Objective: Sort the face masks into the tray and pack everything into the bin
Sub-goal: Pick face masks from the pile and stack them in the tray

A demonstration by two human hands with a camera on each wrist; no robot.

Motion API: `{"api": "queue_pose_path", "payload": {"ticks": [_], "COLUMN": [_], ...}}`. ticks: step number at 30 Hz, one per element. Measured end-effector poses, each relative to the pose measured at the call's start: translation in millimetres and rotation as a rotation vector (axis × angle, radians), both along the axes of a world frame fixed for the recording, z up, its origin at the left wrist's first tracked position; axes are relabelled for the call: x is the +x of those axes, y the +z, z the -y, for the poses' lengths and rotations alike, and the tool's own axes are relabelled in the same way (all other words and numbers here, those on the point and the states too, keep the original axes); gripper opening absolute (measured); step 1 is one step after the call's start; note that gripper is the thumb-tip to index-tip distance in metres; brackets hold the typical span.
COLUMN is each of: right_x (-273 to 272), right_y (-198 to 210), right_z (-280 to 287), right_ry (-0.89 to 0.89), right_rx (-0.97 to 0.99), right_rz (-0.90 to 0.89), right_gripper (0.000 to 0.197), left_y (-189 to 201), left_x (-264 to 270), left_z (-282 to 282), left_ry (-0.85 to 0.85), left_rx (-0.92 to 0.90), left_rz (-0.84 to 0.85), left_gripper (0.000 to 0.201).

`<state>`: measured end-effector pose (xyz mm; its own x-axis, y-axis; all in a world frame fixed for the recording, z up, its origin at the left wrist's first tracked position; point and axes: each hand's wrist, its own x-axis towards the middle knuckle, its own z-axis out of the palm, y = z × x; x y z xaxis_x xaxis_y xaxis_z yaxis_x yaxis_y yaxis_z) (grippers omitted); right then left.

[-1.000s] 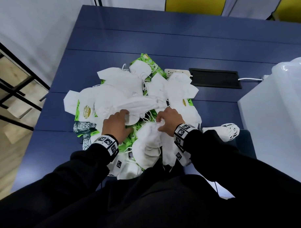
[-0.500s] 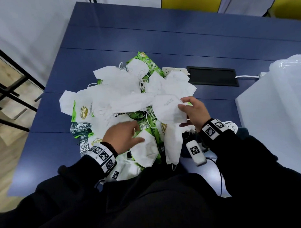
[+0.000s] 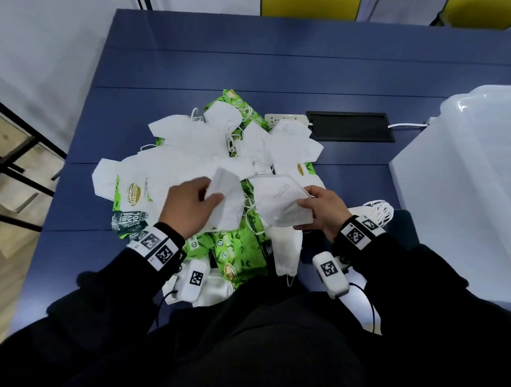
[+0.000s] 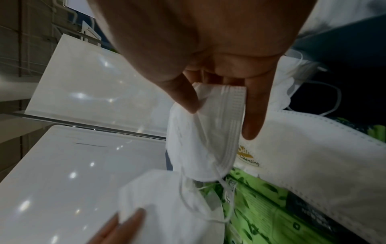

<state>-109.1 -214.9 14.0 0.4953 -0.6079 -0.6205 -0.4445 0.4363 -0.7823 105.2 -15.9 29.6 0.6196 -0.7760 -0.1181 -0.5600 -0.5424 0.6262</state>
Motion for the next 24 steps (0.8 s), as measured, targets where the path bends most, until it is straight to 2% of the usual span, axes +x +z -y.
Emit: {"api": "queue_pose_path", "payload": {"ticks": [3, 6, 7, 10, 13, 15, 17, 19, 22, 24], "right_x": [0.4, 5.9, 8.1, 12.9, 12.4, 9.7, 6.7, 4.5, 3.6, 4.3], "right_y": [1.3, 4.9, 7.2, 12.7, 15.3, 15.3, 13.1, 11.0, 11.5, 12.7], "right_z": [-8.3, -17.4, -20.6, -27.6, -28.8, -28.2, -28.9, -29.6, -29.2, -29.7], "right_ry": [-0.027, -0.025, -0.033, -0.115, -0.162, -0.105, -0.028, 0.007, 0.11, 0.176], "right_rx": [0.053, 0.136, 0.148, 0.195, 0.329, 0.326, 0.191, 0.089, -0.014, -0.024], "right_rz": [0.023, 0.086, 0.107, 0.208, 0.283, 0.314, 0.313, 0.277, 0.235, 0.24], "right_gripper": [0.013, 0.014, 0.015, 0.022, 0.042, 0.04, 0.029, 0.03, 0.031, 0.034], "left_y": [25.1, 35.0, 33.4, 10.6, -17.5, -21.6, -18.0, -10.0, 3.8, 9.8], "left_x": [1.3, -15.2, -22.9, -48.3, -64.2, -65.3, -60.7, -51.9, -36.1, -28.4], "left_z": [4.0, 11.8, 15.0, 24.5, 27.6, 27.8, 26.6, 26.4, 29.0, 31.4], "left_ry": [0.107, 0.006, -0.082, -0.4, -0.54, -0.544, -0.516, -0.422, -0.257, -0.265], "left_rx": [-0.285, -0.479, -0.467, -0.252, -0.146, -0.131, -0.165, -0.228, -0.299, -0.28], "left_rz": [0.142, 0.225, 0.247, 0.36, 0.346, 0.297, 0.195, 0.11, 0.213, 0.204], "left_gripper": [0.012, 0.028, 0.032, 0.042, 0.047, 0.049, 0.048, 0.041, 0.046, 0.059]}}
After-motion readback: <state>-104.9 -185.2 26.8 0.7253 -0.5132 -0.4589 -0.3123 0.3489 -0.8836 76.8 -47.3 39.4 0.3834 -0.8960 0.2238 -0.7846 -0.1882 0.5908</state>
